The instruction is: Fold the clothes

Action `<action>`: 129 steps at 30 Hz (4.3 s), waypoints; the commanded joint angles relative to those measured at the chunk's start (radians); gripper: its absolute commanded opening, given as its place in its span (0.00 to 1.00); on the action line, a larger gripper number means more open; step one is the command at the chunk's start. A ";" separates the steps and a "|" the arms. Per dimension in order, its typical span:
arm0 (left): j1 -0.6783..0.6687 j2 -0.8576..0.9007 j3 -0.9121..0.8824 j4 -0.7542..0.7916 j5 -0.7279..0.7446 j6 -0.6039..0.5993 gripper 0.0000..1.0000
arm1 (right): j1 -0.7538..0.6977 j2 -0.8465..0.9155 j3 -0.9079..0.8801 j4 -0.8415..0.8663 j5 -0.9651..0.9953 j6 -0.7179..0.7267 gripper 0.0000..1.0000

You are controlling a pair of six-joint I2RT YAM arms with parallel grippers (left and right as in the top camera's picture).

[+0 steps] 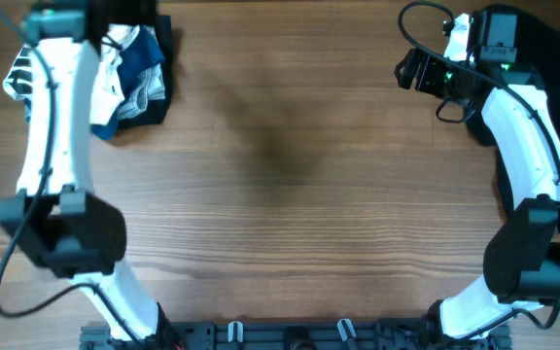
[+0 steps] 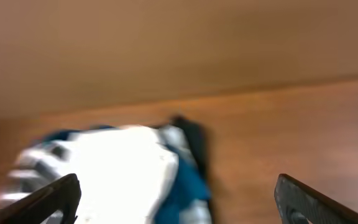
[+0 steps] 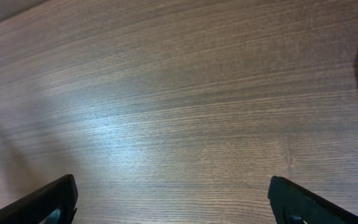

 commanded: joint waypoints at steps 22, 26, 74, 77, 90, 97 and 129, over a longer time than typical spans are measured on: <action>0.114 0.541 0.006 -0.045 0.096 -0.078 1.00 | 0.003 -0.002 0.009 -0.047 -0.005 -0.052 1.00; 0.113 0.401 0.006 -0.068 0.073 -0.077 1.00 | 0.003 -0.009 0.015 -0.051 -0.005 -0.068 0.99; 0.121 -0.117 0.006 -0.188 -0.077 -0.077 1.00 | 0.116 -1.458 -1.112 0.663 0.100 -0.171 1.00; 0.121 -0.117 0.006 -0.188 -0.077 -0.077 1.00 | 0.118 -1.619 -1.257 0.672 0.100 -0.171 1.00; 0.121 -0.117 0.006 -0.188 -0.077 -0.077 1.00 | 0.117 -1.793 -1.458 0.667 0.053 -0.171 1.00; 0.121 -0.117 0.006 -0.188 -0.076 -0.077 1.00 | 0.117 -1.788 -1.458 0.666 0.054 -0.169 1.00; 0.060 -0.334 0.006 -0.314 -0.111 -0.024 1.00 | 0.117 -1.786 -1.458 0.666 0.054 -0.169 1.00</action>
